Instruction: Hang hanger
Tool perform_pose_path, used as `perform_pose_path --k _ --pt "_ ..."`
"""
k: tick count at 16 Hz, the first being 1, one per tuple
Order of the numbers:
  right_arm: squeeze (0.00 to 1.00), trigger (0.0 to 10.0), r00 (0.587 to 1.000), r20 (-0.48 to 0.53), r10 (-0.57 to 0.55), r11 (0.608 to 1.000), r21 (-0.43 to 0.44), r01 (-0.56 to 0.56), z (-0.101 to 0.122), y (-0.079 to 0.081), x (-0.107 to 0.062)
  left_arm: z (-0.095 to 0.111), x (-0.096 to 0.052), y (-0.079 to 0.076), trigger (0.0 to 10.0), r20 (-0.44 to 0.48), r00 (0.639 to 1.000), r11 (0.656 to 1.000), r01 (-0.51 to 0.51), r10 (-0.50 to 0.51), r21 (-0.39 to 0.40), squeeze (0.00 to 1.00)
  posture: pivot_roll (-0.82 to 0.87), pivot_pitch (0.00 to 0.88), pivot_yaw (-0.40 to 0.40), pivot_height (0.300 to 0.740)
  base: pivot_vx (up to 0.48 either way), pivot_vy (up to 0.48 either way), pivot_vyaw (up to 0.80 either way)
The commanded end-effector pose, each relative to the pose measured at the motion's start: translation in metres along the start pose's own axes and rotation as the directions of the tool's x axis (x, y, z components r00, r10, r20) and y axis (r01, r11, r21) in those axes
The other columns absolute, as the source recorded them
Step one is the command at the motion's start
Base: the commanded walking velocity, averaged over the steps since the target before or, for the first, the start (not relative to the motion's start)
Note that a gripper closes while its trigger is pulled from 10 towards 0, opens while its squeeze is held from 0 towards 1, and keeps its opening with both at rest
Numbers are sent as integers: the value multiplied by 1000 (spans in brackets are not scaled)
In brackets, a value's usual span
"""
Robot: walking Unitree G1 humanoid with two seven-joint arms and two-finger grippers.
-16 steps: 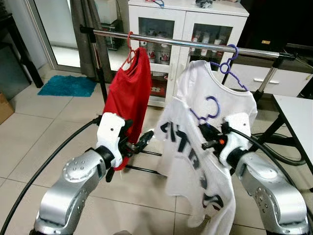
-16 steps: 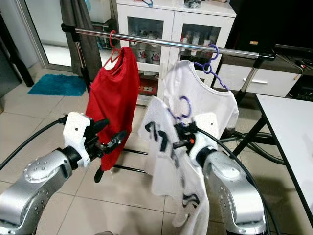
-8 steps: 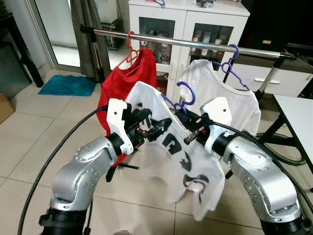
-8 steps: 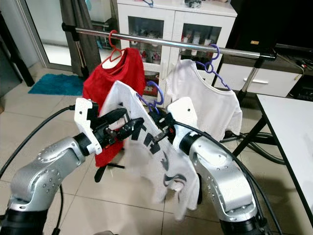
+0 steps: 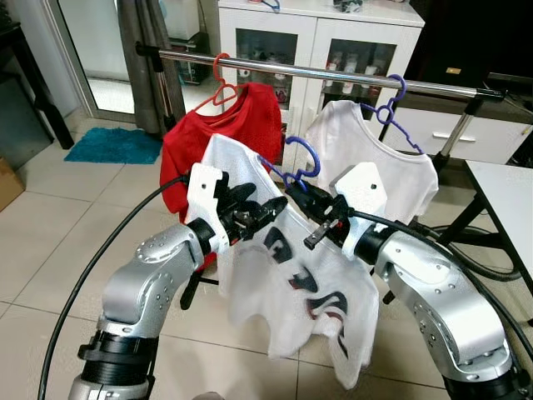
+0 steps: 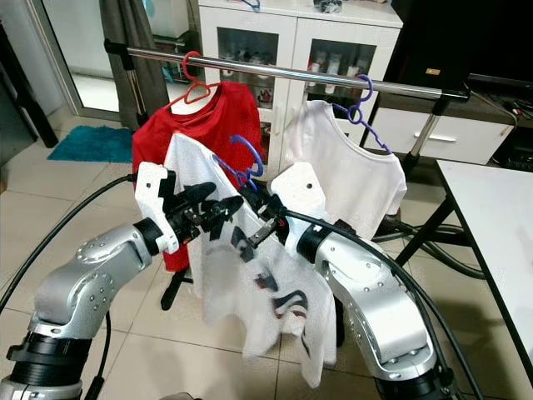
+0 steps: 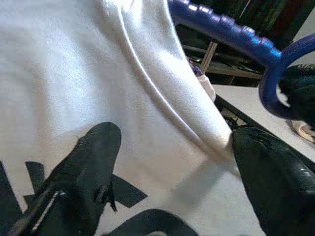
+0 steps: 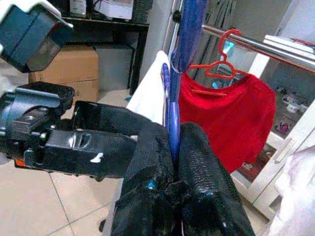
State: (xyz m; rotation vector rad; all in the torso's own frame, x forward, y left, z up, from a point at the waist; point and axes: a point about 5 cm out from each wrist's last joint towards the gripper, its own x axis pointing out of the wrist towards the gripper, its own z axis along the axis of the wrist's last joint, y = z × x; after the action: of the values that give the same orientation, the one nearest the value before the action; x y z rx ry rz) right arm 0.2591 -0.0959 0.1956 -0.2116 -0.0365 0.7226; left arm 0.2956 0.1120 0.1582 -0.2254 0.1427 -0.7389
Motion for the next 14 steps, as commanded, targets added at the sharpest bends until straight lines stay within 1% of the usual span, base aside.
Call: perform_pose_path --k 1,2,5,14 --pt "0 10000 998 57 7 999 -51 -4 13 0 0 5 2 2 157 18 1000 1000 4 -4 20 0 49 0 -5 740 0 0 0" --pt "0 10000 998 57 9 999 -51 -6 13 0 0 6 2 2 0 18 1000 1000 5 -5 21 0 49 0 -5 740 0 0 0" --pt "0 10000 998 55 13 998 -56 -10 13 0 0 6 5 4 0 35 999 1000 -3 2 16 0 49 0 -5 740 0 0 0" --pt "0 10000 999 51 11 998 -64 -8 13 0 0 6 4 9 0 49 998 999 -32 31 7 0 49 0 -1 740 0 0 0"
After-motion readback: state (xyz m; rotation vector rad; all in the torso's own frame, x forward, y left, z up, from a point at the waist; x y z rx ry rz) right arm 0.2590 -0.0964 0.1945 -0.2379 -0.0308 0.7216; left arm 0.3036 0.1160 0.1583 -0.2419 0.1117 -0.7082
